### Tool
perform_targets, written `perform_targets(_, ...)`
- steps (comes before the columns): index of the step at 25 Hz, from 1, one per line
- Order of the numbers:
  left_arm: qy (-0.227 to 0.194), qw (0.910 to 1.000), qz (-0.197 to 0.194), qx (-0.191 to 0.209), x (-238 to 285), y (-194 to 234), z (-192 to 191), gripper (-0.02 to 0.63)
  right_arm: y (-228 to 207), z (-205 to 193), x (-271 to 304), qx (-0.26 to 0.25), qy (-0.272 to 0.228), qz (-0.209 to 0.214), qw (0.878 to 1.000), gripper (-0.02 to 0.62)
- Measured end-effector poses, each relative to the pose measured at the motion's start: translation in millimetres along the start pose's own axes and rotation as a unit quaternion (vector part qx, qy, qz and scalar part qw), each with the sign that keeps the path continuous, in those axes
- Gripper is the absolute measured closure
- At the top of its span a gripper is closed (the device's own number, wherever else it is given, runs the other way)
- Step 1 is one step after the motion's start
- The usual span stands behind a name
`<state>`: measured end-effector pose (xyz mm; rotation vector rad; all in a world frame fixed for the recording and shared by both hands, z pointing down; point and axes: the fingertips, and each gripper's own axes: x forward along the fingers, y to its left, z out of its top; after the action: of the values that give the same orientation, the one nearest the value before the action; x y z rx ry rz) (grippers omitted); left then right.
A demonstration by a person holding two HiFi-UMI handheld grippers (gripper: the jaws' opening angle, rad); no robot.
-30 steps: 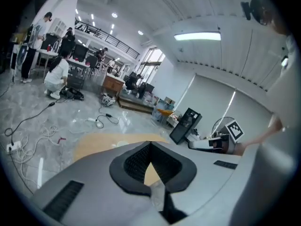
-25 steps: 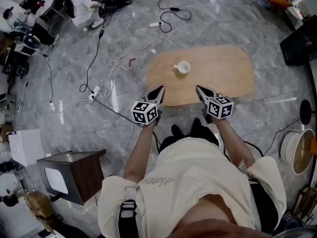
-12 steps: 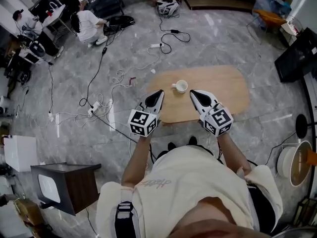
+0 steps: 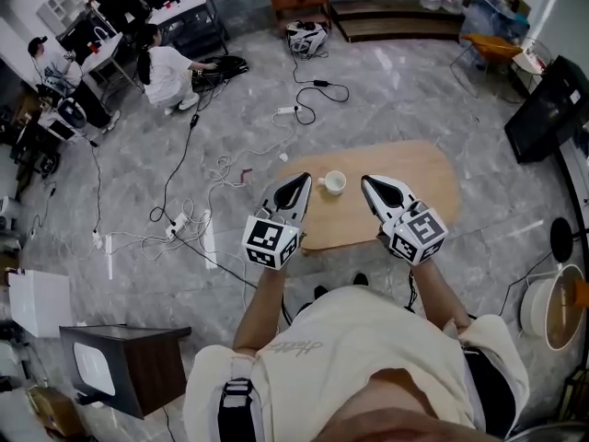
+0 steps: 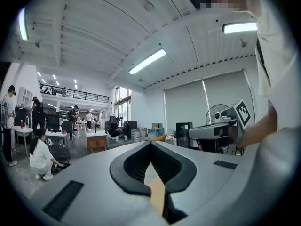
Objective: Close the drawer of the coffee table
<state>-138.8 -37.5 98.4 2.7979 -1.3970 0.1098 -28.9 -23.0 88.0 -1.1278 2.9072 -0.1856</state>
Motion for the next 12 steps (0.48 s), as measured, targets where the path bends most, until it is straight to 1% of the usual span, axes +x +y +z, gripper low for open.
perform_targets(4,-0.004,1.0000,-0.004,0.005,-6,-14,3,0.601,6,-1,-19,0.002,-0.011,0.014,1.000,0.601)
perform_targets(8,0.004,1.0000,0.005,-0.005,-14,-21,-7,0.601,12,-2,-37,-0.022,-0.004,0.018,1.000,0.601)
perform_targets(12,0.016,0.9995,0.019,-0.018,-21,-22,-20,0.601,19,3,-38,-0.046,0.001,0.030,0.999,0.601)
